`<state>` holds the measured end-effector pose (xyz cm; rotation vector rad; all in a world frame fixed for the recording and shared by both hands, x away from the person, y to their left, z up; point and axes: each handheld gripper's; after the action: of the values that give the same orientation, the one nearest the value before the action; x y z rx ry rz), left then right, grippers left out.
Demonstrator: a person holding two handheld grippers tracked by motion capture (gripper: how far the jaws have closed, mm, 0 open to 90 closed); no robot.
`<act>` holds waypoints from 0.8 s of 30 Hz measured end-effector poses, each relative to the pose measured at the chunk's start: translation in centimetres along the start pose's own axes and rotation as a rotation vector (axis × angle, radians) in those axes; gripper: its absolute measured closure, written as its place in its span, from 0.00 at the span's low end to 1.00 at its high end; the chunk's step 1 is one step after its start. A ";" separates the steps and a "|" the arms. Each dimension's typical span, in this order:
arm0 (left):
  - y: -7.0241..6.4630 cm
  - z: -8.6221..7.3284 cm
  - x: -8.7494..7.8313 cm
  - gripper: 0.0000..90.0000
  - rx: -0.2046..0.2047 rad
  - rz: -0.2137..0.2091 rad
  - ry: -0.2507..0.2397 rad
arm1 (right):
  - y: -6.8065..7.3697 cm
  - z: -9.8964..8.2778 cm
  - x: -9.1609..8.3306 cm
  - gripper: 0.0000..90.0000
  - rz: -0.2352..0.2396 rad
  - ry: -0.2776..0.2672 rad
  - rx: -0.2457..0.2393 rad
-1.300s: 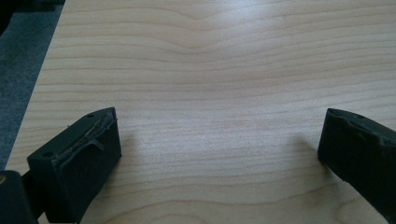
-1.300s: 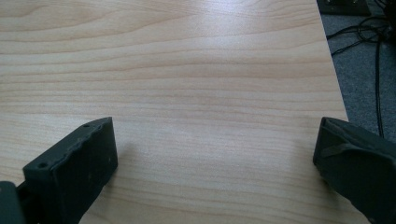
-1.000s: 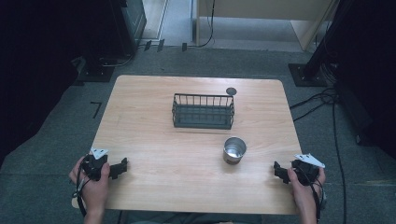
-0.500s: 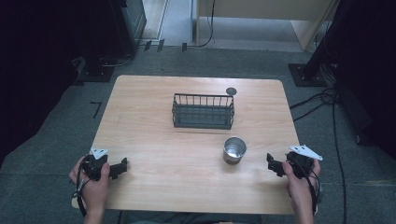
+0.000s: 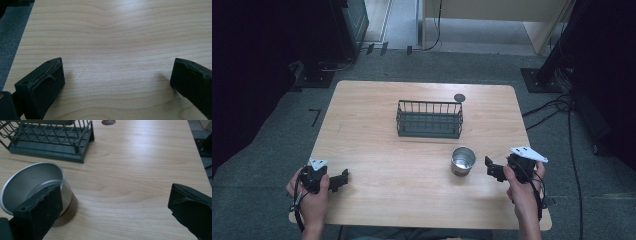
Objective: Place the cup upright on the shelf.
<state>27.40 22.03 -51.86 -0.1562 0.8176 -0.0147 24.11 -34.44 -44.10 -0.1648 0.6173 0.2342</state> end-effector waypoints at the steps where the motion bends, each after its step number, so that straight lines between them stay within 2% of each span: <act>1: 0.0 0.0 0.0 0.00 0.000 0.000 0.000 | 0.0 0.0 0.0 0.00 0.000 0.000 0.000; 11: 0.0 0.0 0.0 0.00 0.000 0.000 0.001 | 2.7 1.7 1.0 0.00 0.066 -0.011 -0.041; 24: 0.0 0.0 0.0 0.00 0.000 0.000 0.001 | 4.8 2.5 2.1 0.00 0.109 -0.006 -0.067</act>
<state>27.40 22.03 -51.86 -0.1565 0.8183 -0.0145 25.88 -28.96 -43.72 -0.1948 0.6132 0.3603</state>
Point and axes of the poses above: each handheld gripper's, and its own axes: x roughly forward along the jaws, z roughly out of its top, y roughly to its left, and after that the axes turned 13 degrees about -x, right-handed
